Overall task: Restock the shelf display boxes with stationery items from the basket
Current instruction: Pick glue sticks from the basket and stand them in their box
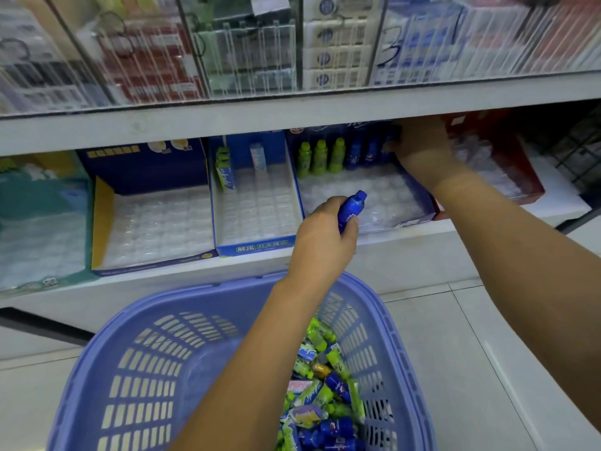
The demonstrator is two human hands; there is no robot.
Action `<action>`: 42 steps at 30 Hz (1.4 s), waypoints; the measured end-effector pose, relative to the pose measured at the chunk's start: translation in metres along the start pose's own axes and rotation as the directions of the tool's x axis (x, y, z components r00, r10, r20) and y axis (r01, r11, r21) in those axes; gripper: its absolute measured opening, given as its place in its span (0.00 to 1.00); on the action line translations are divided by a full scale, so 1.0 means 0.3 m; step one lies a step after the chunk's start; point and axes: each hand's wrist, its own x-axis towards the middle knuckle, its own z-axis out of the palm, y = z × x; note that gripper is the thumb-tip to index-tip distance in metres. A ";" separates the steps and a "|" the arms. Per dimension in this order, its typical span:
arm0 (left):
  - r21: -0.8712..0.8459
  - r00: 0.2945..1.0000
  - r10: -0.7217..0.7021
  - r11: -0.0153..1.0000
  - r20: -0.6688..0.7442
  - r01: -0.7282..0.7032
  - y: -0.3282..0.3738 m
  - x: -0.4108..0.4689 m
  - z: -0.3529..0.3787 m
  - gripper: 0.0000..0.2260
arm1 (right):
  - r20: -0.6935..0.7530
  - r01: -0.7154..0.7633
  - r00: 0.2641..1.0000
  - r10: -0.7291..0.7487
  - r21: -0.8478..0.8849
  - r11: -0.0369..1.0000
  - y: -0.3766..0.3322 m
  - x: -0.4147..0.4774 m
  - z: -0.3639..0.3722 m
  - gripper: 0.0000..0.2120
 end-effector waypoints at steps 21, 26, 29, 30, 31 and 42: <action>0.015 0.998 -0.039 0.999 -0.039 0.039 0.006 0.004 0.007 0.12 | 0.189 -0.173 0.980 0.069 0.614 0.770 -0.106 -0.244 -0.050 0.09; 0.016 0.998 -0.016 1.000 -0.056 0.017 0.015 0.000 0.007 0.12 | 0.378 -0.300 0.926 -0.016 0.760 0.576 -0.123 -0.365 -0.033 0.13; 0.044 1.000 -0.002 0.999 -0.023 0.003 0.011 -0.001 0.016 0.14 | 0.336 -0.326 0.939 0.077 0.790 0.519 -0.091 -0.327 -0.025 0.11; 0.079 1.000 0.008 0.997 0.015 -0.010 0.006 -0.004 0.023 0.17 | 0.247 -0.281 0.959 0.138 0.770 0.573 -0.068 -0.300 -0.027 0.12; 0.139 0.998 0.029 0.990 0.064 -0.038 0.001 -0.010 0.031 0.18 | 0.130 -0.228 0.973 0.193 0.705 0.672 -0.040 -0.267 -0.031 0.14; 0.288 0.982 0.091 0.948 0.164 -0.136 -0.011 -0.035 0.052 0.20 | -0.034 -0.019 0.999 0.022 0.085 0.996 0.043 -0.097 -0.007 0.14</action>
